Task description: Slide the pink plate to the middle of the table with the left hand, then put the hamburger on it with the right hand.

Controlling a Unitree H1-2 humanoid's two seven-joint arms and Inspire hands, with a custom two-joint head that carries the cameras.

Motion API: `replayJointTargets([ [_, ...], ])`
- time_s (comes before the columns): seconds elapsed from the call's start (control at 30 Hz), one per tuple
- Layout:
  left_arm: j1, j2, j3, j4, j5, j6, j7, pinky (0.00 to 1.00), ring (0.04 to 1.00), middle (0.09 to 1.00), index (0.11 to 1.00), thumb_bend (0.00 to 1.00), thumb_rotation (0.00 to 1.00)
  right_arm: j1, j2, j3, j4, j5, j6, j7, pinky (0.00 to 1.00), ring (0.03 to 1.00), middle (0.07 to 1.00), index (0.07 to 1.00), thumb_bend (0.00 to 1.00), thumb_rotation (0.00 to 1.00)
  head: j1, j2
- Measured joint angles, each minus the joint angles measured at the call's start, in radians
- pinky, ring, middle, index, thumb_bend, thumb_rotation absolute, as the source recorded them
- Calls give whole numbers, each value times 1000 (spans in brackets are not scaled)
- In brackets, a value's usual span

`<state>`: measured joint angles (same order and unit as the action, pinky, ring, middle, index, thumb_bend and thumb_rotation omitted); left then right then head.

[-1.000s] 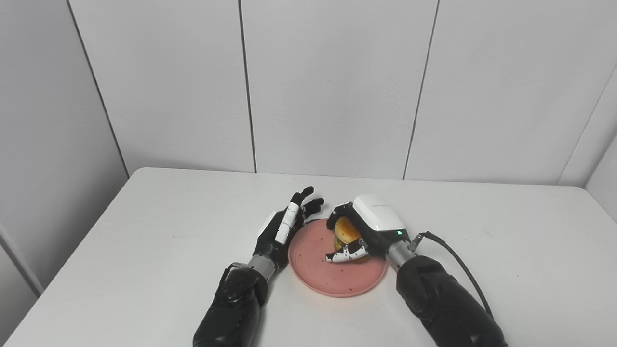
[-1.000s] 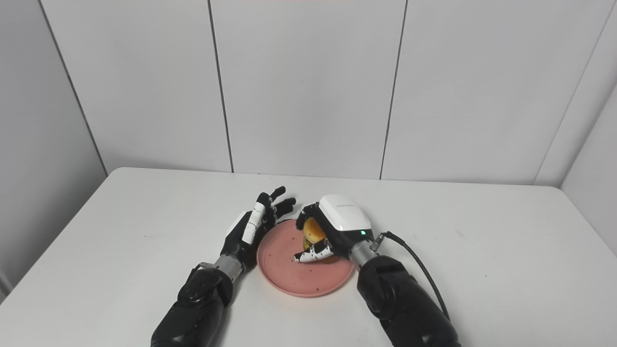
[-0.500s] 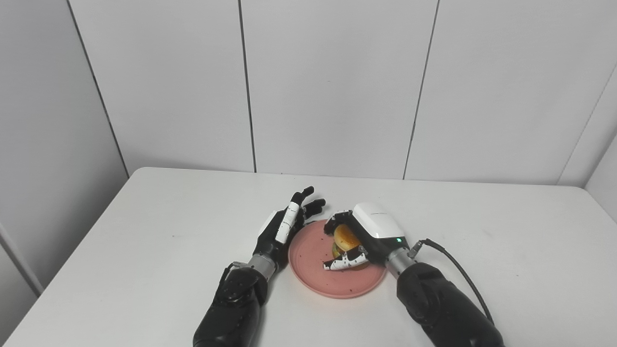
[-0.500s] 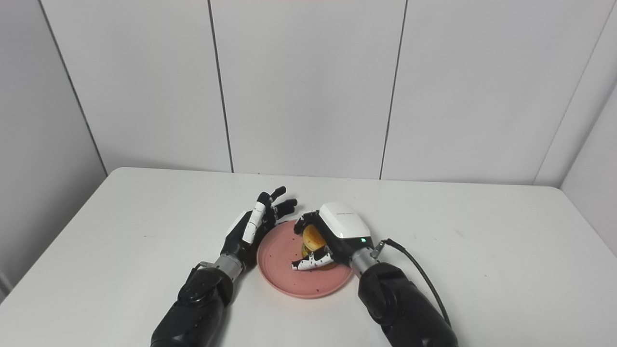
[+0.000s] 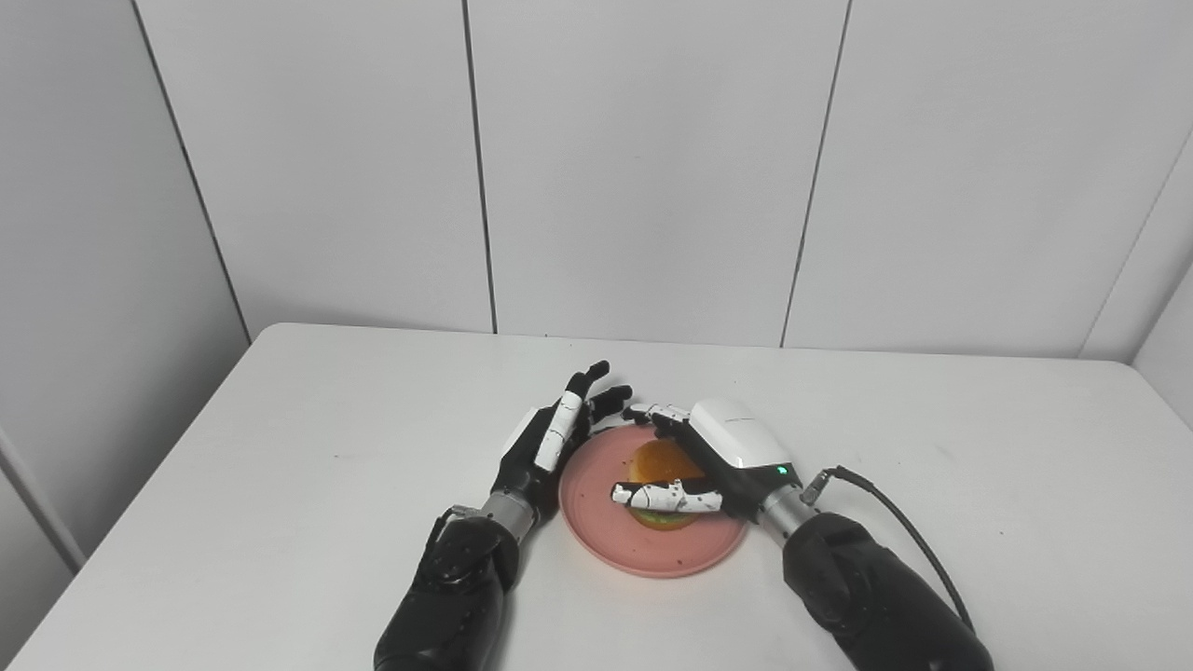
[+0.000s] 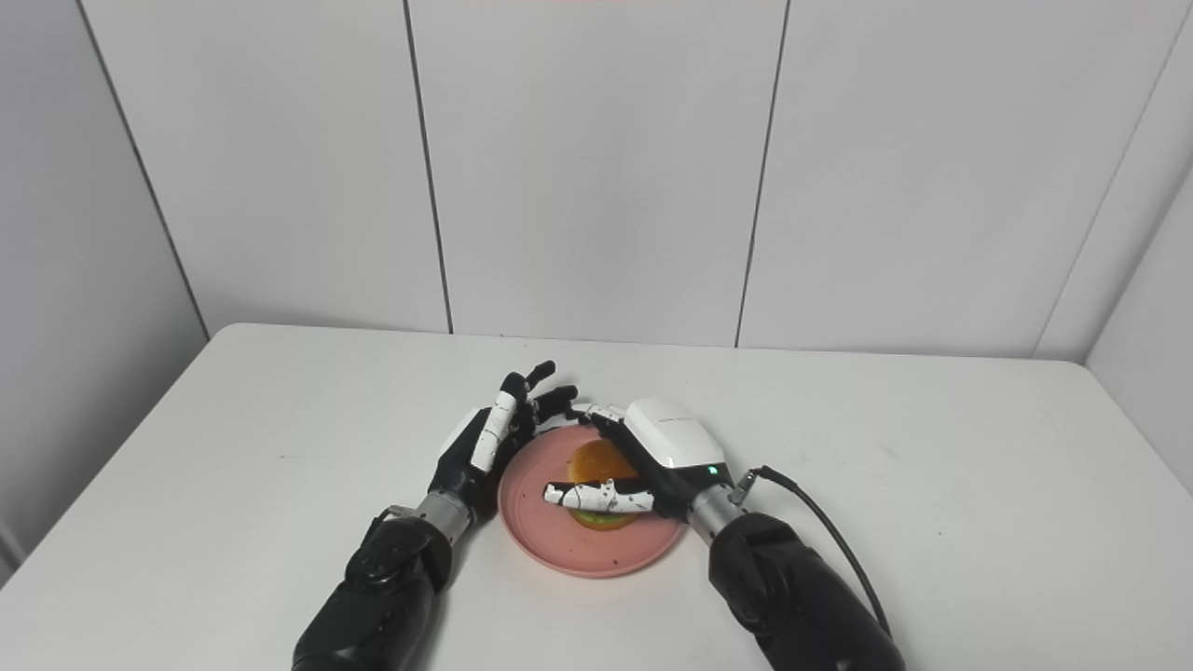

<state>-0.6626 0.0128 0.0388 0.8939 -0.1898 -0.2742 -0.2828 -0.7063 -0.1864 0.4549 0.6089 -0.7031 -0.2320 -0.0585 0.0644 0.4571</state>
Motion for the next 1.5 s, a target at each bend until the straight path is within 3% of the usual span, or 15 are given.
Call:
replayJointTargets([
  [0.47, 4, 0, 0, -11, -1, 6, 0, 833, 919, 852, 931, 913, 946, 16, -9, -21, -40, 5, -25, -2, 626, 758, 815, 820, 766, 1000, -6, 0],
  [0.67, 5, 0, 6, -11, -4, 10, 0, 847, 909, 866, 933, 934, 938, 37, -11, -71, -95, 29, -45, -43, 613, 746, 795, 805, 775, 1000, -8, 2],
  [0.87, 5, -1, 11, -13, -2, 13, 7, 853, 900, 861, 924, 946, 934, 59, 16, -139, -103, 82, -92, -134, 617, 736, 788, 797, 779, 1000, -9, 2],
  [1.07, 7, -19, 31, -14, 25, -15, 100, 904, 919, 883, 900, 954, 922, 82, 79, -246, -51, 243, -142, -170, 663, 757, 795, 797, 802, 1000, -9, 5],
  [1.2, 9, -26, 33, -16, 78, -36, 203, 896, 911, 891, 875, 934, 970, 99, 130, -344, -2, 431, -157, -145, 712, 799, 822, 828, 749, 1000, -11, 6],
  [1.27, 11, -28, 31, -19, 107, -48, 250, 915, 910, 886, 864, 912, 985, 107, 145, -374, 13, 491, -155, -135, 713, 789, 821, 833, 655, 1000, -12, 8],
  [1.5, 34, -42, 38, -65, 155, -51, 381, 999, 960, 923, 901, 875, 1000, 112, 164, -431, 50, 585, -152, -124, 687, 754, 804, 821, 472, 1000, -17, 11],
])
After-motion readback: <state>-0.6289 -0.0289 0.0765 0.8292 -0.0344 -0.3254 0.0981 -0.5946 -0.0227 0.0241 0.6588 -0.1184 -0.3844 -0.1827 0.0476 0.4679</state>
